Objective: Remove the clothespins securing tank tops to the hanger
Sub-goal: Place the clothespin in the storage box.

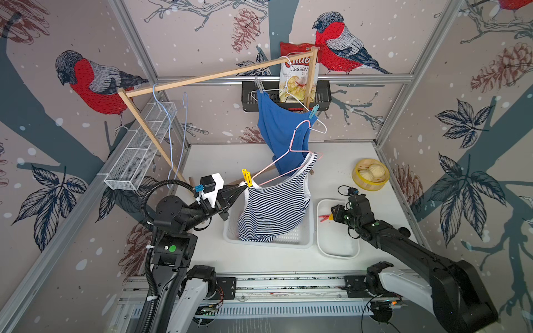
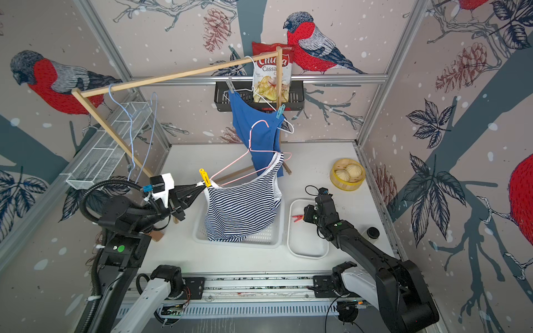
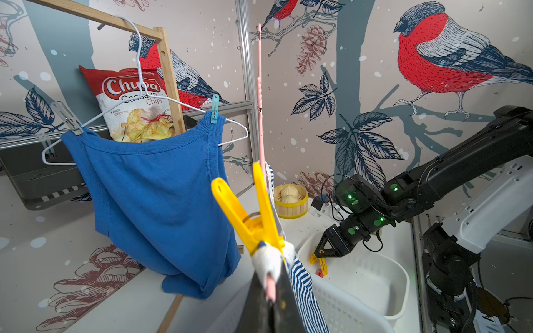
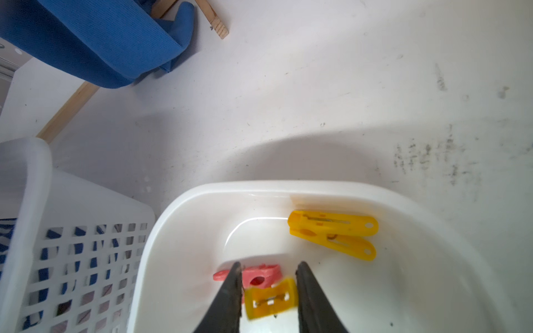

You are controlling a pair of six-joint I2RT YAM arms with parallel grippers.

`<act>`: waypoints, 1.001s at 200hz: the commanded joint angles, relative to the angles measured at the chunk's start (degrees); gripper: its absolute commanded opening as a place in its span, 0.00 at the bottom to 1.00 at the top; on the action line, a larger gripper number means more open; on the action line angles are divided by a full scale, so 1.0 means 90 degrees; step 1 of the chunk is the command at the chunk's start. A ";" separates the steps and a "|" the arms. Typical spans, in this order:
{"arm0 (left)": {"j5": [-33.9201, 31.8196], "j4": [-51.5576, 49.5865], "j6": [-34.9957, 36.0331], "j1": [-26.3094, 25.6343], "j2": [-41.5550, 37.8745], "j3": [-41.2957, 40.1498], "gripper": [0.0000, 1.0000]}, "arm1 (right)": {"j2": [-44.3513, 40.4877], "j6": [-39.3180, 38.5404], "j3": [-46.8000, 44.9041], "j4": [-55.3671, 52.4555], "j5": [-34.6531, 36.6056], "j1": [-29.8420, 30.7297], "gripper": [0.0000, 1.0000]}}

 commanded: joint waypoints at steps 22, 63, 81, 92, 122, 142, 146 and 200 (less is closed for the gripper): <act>0.0006 0.0244 -0.0035 -0.0007 0.0034 0.0013 0.00 | -0.0191 -0.0022 0.0088 0.0141 0.0040 0.0055 0.53; 0.0152 0.0333 -0.0131 -0.0008 0.0075 -0.0010 0.00 | -0.1310 -0.0308 0.0233 0.0370 0.0006 0.0165 0.63; 0.0122 0.0448 -0.0196 -0.0008 0.0072 -0.0064 0.00 | -0.1826 -0.0620 0.0432 0.0775 -0.0250 0.0209 0.65; 0.0119 0.0550 -0.0277 -0.0017 0.0075 -0.0100 0.00 | -0.2040 -0.0787 0.0681 0.0986 -0.0364 0.0259 0.66; 0.0247 0.0965 -0.0528 -0.0135 0.0123 -0.0291 0.00 | -0.2048 -0.1095 0.1599 0.1554 -0.0793 0.0560 0.67; 0.0282 0.1003 -0.0513 -0.0282 0.0179 -0.0338 0.00 | -0.1642 -0.1315 0.2312 0.1749 -0.0782 0.1044 0.67; 0.0271 0.1023 -0.0501 -0.0306 0.0182 -0.0348 0.00 | -0.1530 -0.1385 0.2457 0.1748 -0.0755 0.1164 0.68; -0.0149 0.0935 -0.0278 -0.0634 0.0182 -0.0416 0.00 | -0.0289 -0.2379 0.4411 0.1268 -0.0283 0.2482 0.69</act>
